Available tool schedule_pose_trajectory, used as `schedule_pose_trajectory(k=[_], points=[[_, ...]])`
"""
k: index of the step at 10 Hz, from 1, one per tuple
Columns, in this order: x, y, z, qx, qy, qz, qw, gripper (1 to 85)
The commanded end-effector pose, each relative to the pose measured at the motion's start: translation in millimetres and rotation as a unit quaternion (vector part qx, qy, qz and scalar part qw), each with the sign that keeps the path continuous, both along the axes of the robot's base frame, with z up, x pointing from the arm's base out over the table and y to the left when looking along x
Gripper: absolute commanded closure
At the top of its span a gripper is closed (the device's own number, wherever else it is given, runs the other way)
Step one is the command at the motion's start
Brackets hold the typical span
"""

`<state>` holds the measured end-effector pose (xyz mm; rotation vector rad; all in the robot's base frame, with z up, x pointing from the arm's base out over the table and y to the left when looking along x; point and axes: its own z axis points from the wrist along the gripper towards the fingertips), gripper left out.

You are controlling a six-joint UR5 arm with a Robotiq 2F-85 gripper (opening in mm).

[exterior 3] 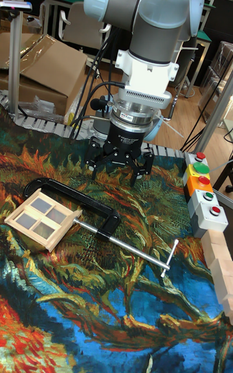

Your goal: Open a sliding window

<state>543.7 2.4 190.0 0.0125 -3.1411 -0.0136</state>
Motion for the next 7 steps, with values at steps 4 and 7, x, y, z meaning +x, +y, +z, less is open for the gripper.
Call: schedule_pose_trajectory(k=[4, 7], points=[[40.5, 25.0, 4.4, 0.040, -0.081, 0.051, 0.9946, 84.3], [37.7, 21.9, 3.7, 0.033, -0.076, 0.066, 0.9944, 84.3]])
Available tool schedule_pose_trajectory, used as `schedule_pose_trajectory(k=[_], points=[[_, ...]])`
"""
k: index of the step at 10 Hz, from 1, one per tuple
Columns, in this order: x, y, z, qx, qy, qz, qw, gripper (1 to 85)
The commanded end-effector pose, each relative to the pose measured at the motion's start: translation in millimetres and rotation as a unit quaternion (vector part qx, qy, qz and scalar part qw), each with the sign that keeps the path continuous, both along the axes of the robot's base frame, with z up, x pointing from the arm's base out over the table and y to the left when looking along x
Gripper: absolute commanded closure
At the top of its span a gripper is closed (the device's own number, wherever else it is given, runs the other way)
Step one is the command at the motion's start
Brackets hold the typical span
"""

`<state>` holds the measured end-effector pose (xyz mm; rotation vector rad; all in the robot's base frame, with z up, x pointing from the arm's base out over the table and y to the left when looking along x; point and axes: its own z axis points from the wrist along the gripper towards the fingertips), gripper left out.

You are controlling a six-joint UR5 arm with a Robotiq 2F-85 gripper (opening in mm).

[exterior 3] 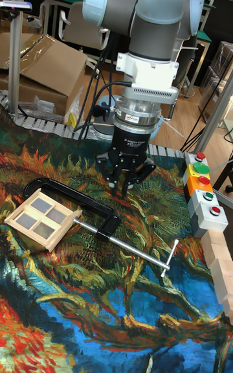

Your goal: Open a sliding window

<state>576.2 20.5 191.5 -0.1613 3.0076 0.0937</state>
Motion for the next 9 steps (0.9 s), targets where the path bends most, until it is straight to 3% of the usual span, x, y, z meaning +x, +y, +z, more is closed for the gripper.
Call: schedule_pose_trajectory(k=[1, 6, 8, 9], points=[[4.0, 0.3, 1.8, -0.003, -0.010, 0.032, 0.9994, 84.3], [-3.6, -2.5, 0.7, -0.009, 0.004, 0.043, 0.9990, 84.3], [-2.6, -12.0, 0.4, -0.034, 0.000, 0.089, 0.9954, 84.3], [-4.1, -30.5, -7.0, -0.052, -0.003, 0.141, 0.9887, 84.3]])
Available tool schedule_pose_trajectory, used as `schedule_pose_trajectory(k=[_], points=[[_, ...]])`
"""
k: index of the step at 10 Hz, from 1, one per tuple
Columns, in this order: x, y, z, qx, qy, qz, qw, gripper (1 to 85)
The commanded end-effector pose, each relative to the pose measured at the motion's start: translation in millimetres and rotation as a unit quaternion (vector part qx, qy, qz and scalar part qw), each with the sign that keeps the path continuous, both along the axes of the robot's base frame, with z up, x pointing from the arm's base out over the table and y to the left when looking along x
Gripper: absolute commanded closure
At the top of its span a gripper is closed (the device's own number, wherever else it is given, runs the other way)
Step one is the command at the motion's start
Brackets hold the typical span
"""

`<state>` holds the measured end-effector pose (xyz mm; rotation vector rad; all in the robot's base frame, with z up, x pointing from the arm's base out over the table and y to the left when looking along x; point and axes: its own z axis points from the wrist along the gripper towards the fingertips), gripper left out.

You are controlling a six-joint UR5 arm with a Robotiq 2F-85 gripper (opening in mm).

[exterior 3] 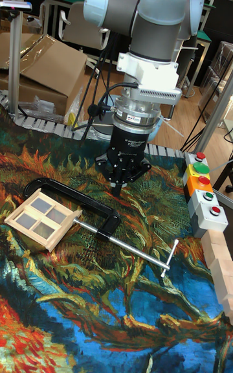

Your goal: Open a sliding window

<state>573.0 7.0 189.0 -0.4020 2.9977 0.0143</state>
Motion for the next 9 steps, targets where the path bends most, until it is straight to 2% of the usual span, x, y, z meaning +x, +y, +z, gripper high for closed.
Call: schedule_pose_trajectory(k=[1, 2, 4, 5, 7, 8, 9], points=[[1.7, -25.3, -9.5, -0.020, -0.015, 0.081, 0.9964, 84.3], [6.3, -29.0, -9.1, -0.018, -0.025, 0.092, 0.9952, 84.3], [14.8, -22.7, -6.3, -0.007, -0.041, 0.088, 0.9952, 84.3], [11.3, -12.5, -6.3, 0.015, -0.036, 0.075, 0.9965, 84.3], [0.7, -31.7, -8.8, -0.019, -0.012, 0.067, 0.9975, 84.3], [-1.9, -33.5, -11.2, -0.024, -0.003, 0.078, 0.9967, 84.3], [-3.6, -31.0, -20.8, -0.018, 0.016, 0.088, 0.9958, 84.3]])
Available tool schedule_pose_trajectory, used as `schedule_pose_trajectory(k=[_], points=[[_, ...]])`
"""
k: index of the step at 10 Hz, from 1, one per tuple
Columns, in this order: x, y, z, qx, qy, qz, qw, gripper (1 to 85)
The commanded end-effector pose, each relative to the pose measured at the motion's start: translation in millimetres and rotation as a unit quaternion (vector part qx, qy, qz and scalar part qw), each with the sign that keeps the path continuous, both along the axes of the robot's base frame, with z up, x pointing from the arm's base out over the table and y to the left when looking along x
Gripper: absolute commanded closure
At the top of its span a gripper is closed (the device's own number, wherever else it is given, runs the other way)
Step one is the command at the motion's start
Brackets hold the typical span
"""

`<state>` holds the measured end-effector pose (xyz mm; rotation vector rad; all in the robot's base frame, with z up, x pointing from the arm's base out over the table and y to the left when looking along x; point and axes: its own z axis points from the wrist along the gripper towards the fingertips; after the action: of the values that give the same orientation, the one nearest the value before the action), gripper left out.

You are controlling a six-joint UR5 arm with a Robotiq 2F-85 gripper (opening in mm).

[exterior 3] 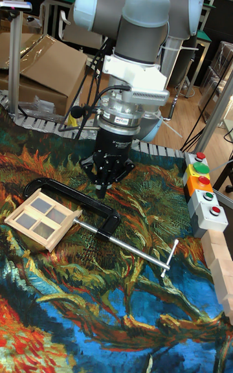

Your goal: Open a sliding window

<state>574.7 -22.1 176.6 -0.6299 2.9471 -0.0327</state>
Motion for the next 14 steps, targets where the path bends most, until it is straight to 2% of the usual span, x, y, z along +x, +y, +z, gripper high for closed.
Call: schedule_pose_trajectory(k=[1, 2, 3, 4, 6, 7, 8, 9, 10, 12, 13, 14], points=[[-4.4, -6.5, -17.9, -0.010, 0.040, 0.025, 0.9988, 84.3], [-4.2, -11.8, -27.3, -0.017, 0.050, 0.038, 0.9979, 84.3], [-11.9, -13.0, -35.2, -0.017, 0.057, 0.041, 0.9974, 84.3], [-6.7, -11.0, -35.1, -0.014, 0.046, 0.041, 0.9980, 84.3], [-3.9, -13.0, -34.9, -0.018, 0.041, 0.042, 0.9981, 84.3], [1.7, -16.2, -34.5, -0.025, 0.031, 0.044, 0.9983, 84.3], [-1.1, -14.6, -34.7, -0.022, 0.036, 0.045, 0.9981, 84.3], [-0.1, -18.6, -45.5, -0.034, 0.050, 0.058, 0.9965, 84.3], [4.5, -22.9, -56.9, -0.040, 0.053, 0.075, 0.9950, 84.3], [-0.2, -39.8, -70.8, -0.035, 0.048, 0.120, 0.9910, 84.3], [-1.8, -38.3, -70.9, -0.030, 0.048, 0.133, 0.9894, 84.3], [2.2, -33.5, -70.9, -0.022, 0.039, 0.136, 0.9897, 84.3]])
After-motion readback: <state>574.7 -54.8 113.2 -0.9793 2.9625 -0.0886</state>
